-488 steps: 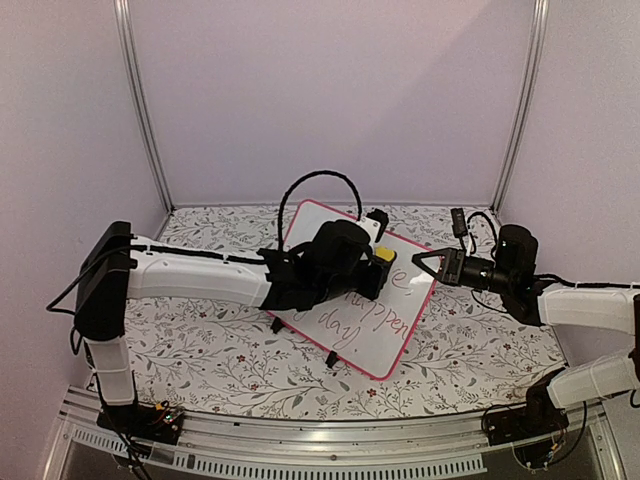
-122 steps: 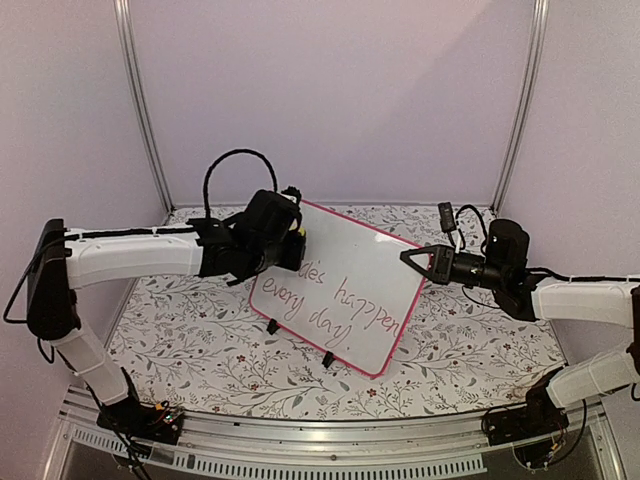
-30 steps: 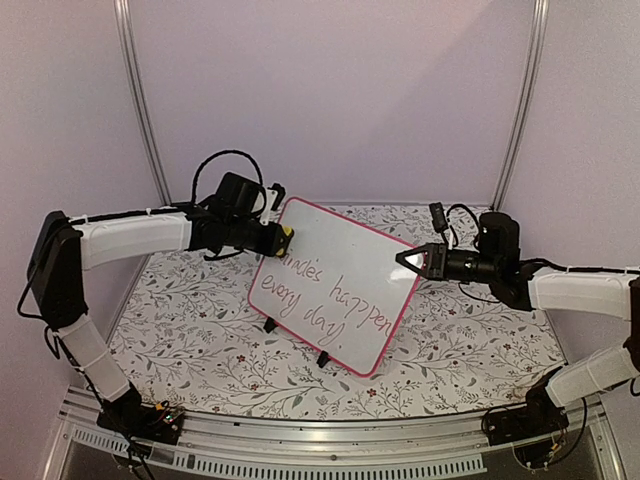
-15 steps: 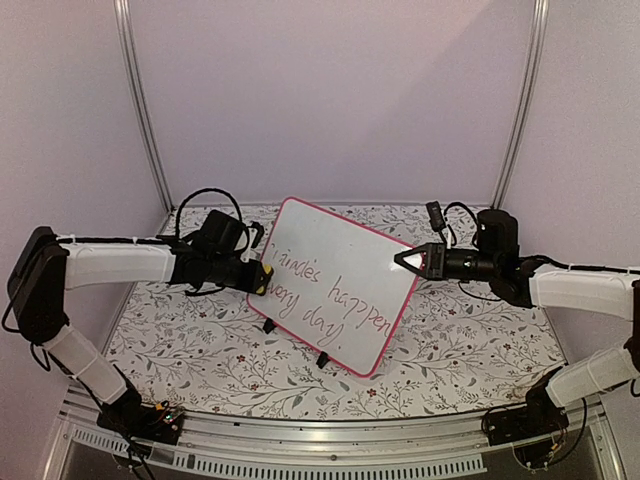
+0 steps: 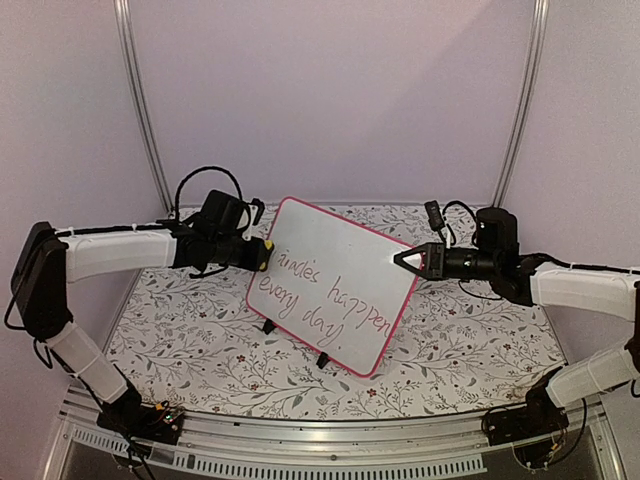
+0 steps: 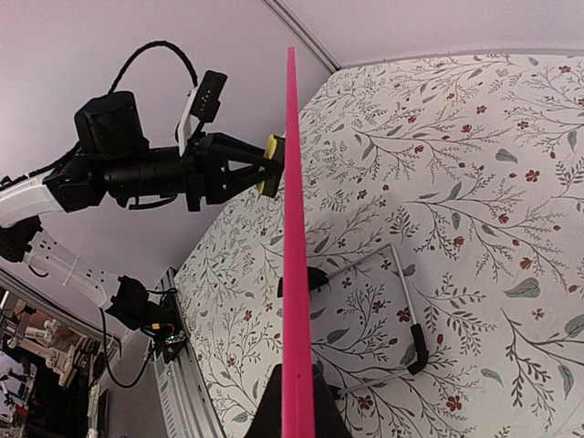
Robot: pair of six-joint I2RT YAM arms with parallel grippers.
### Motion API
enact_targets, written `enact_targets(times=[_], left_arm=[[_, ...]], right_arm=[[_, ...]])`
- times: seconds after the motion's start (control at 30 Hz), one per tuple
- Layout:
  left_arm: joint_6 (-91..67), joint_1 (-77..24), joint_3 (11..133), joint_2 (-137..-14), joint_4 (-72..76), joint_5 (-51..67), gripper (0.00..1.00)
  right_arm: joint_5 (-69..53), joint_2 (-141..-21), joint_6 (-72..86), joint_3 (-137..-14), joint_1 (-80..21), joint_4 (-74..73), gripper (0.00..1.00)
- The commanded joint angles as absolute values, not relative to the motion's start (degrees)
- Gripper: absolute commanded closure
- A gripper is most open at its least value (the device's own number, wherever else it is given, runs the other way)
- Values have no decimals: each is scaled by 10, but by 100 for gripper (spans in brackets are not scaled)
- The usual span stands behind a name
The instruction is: Erase the whiteboard
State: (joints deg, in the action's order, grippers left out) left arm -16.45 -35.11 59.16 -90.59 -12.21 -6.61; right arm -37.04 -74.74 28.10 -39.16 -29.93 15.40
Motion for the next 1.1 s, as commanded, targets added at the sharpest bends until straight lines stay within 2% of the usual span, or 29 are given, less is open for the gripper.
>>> enact_targets(times=[0.0,0.3,0.67,1.07], left_arm=[[-135,-337,650,-931,-105,-78,100],[-149,-340,608,-917,-111,-40,100],[-211,-343,513,-912,-162,-89,100],[-188,-348,561,-913,-132,-43,100]], right_arm=[[-416,-776,210,-371,-326,28,100],[-413,-781,205,-374,-325,27,100],[-419,-799,203,-379,-325,32,100],[-418,-800,202,-382,-324,27,100]])
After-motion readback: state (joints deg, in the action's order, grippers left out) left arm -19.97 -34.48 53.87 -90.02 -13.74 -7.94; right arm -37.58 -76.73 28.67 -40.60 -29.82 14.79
